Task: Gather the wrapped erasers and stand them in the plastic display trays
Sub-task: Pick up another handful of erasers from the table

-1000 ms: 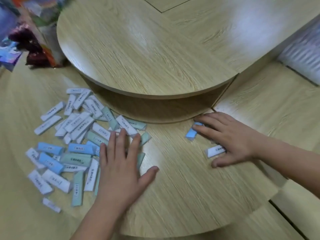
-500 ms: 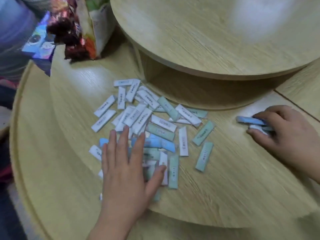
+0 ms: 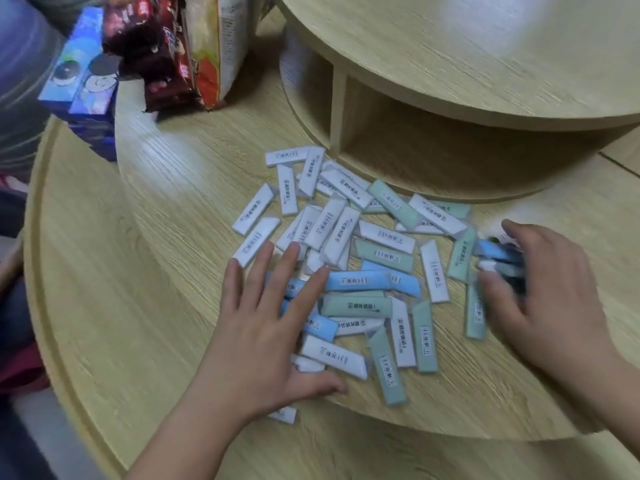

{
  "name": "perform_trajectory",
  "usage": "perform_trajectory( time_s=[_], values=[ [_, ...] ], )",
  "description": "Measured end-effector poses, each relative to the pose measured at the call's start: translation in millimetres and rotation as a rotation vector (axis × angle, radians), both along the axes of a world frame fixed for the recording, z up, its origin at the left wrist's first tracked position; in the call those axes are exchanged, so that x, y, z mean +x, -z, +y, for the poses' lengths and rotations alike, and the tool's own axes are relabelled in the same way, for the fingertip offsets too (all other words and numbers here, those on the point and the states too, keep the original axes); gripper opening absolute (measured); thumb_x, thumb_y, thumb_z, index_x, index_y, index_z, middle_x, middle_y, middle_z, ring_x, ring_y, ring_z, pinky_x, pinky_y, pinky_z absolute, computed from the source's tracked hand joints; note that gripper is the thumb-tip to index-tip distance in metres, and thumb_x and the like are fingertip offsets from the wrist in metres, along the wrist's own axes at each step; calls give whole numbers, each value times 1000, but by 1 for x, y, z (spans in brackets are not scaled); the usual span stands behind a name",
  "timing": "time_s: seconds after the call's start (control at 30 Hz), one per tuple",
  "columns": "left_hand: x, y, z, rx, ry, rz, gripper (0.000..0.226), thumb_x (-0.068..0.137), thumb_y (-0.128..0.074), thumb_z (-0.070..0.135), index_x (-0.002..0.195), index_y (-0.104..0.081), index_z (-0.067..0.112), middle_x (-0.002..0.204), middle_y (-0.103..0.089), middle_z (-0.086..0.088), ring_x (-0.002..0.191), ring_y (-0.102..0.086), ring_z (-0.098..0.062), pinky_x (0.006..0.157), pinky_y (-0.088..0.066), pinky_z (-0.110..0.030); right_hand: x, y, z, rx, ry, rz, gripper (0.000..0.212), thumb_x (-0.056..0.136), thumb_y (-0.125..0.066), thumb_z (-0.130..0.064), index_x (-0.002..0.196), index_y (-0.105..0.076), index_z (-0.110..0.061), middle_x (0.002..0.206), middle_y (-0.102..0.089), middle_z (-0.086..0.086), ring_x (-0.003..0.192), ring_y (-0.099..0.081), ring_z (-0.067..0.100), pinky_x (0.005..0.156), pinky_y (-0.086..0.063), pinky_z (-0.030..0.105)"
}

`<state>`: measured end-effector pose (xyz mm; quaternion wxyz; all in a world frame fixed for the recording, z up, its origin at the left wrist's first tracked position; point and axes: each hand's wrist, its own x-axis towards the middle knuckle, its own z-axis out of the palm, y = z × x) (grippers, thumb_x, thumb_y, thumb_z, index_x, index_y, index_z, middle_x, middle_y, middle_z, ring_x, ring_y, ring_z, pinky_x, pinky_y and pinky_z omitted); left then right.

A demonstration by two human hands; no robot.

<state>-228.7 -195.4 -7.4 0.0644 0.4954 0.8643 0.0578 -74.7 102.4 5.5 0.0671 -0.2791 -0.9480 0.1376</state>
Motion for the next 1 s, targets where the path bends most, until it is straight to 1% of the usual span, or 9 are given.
perform_trajectory(
  time_s=[0.1,0.2,0.3,0.4,0.47,0.53,0.73,0.87,1.0],
  values=[
    [-14,-2,8,33,36,10,113,69,-38,96,154,-32,21,162,-24,-15,151,-13,-40,111,-19,-72,6,-5,-17,94,-72,-22,83,80,-42,-61,142,-41,-7,147,-38,20,139,-28,43,110,-23,62],
    [-19,-1,12,140,47,21,105,74,-38,91,146,-49,16,156,-35,-17,148,-22,-41,111,-20,-70,0,-15,-61,49,-359,21,96,76,-47,-77,146,-36,-12,156,-28,20,148,-14,42,113,-17,66],
    [-20,0,7,221,57,2,99,76,-37,89,144,-49,18,153,-40,-15,147,-27,-39,113,-22,-66,-21,-12,-106,19,-592,-13,105,71,-51,-84,152,-28,-21,159,-26,14,149,-15,35,118,-17,56],
    [-22,2,0,169,136,-17,105,74,-38,90,148,-43,17,158,-33,-15,150,-21,-37,115,-23,-63,-41,-1,-116,13,-561,-99,108,69,-49,-86,153,-31,-20,151,-37,13,144,-28,34,116,-24,54],
    [-26,3,0,118,142,-9,106,74,-40,90,150,-43,16,160,-28,-15,151,-18,-35,117,-21,-61,-50,2,-113,15,-542,-88,101,71,-53,-83,147,-41,-18,138,-48,9,130,-43,32,111,-32,50],
    [-30,1,4,88,105,-11,103,76,-38,90,151,-41,18,161,-27,-13,151,-18,-34,119,-18,-57,-58,2,-108,61,-547,-68,93,72,-54,-80,142,-49,-18,128,-55,4,119,-50,29,103,-38,46],
    [-36,-1,18,74,33,-24,102,80,-34,87,151,-38,15,159,-32,-11,149,-24,-31,120,-18,-53,-86,-4,-94,169,-616,-72,71,76,-56,-67,125,-59,-15,106,-62,1,96,-56,27,76,-47,42],
    [-37,-1,22,73,-1,-25,99,81,-30,87,151,-39,17,160,-29,-12,150,-23,-31,121,-16,-53,-96,-5,-94,254,-677,-92,61,75,-55,-60,111,-63,-12,89,-60,4,80,-55,27,61,-45,39],
    [-35,1,27,118,-69,-79,93,85,-27,84,151,-38,19,160,-27,-11,150,-20,-31,120,-17,-55,-98,-8,-90,269,-681,-83,53,69,-71,-57,98,-65,-13,80,-60,2,71,-57,25,50,-44,34]
  ],
)
